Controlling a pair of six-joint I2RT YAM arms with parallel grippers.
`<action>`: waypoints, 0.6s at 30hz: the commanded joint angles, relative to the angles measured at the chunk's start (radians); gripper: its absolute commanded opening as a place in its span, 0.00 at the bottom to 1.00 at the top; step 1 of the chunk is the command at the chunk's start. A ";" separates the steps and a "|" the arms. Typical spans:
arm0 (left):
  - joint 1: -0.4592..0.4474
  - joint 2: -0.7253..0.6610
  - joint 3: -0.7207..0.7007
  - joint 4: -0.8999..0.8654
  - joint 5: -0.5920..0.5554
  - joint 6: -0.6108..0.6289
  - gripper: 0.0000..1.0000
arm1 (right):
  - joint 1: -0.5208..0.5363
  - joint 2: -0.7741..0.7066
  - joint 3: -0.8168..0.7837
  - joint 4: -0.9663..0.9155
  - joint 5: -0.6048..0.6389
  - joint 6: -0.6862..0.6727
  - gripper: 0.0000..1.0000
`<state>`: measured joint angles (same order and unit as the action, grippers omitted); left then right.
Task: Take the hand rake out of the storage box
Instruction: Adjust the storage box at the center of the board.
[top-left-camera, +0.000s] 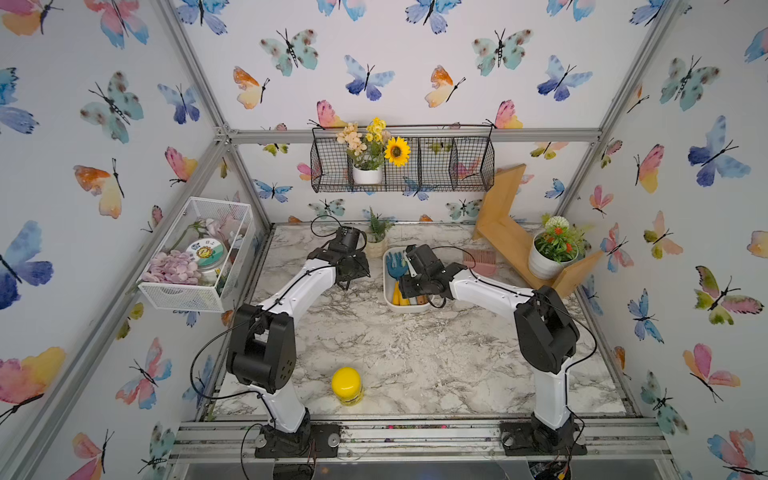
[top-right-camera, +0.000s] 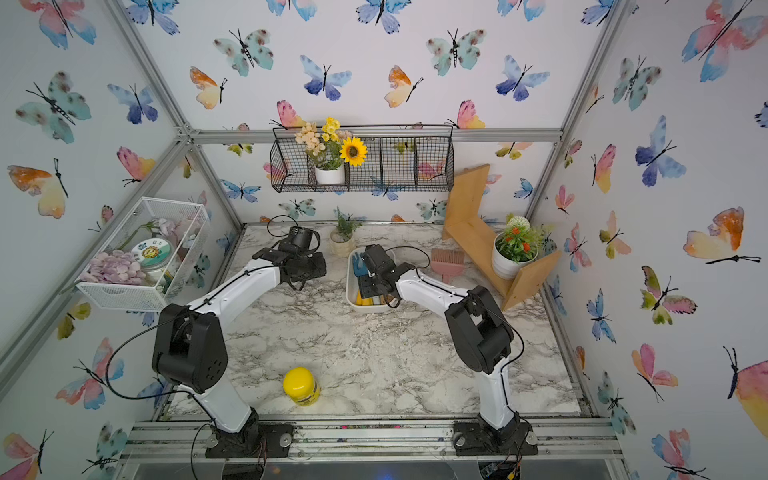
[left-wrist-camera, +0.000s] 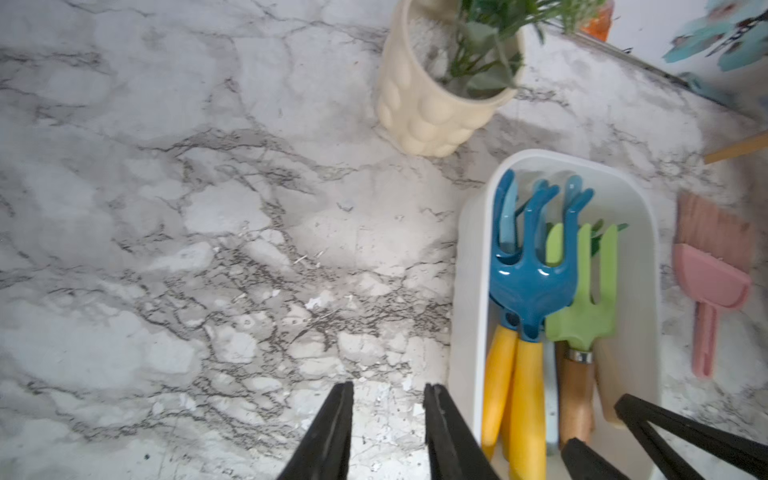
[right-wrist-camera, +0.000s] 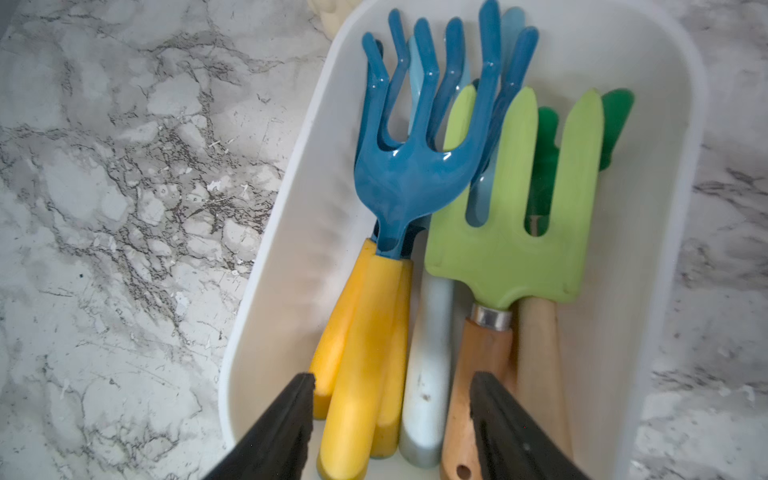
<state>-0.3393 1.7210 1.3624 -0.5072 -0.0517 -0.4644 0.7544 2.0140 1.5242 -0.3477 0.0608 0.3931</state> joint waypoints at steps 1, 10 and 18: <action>-0.003 -0.037 -0.024 -0.036 -0.057 0.029 0.34 | 0.012 0.035 0.046 -0.027 0.036 0.023 0.59; -0.004 -0.060 -0.060 -0.030 -0.065 0.034 0.33 | 0.020 0.131 0.121 -0.037 0.054 0.050 0.50; -0.002 -0.063 -0.065 -0.027 -0.070 0.038 0.33 | 0.020 0.158 0.112 -0.018 0.043 0.065 0.41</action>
<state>-0.3405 1.6817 1.3067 -0.5247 -0.0853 -0.4404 0.7677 2.1513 1.6260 -0.3584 0.0822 0.4435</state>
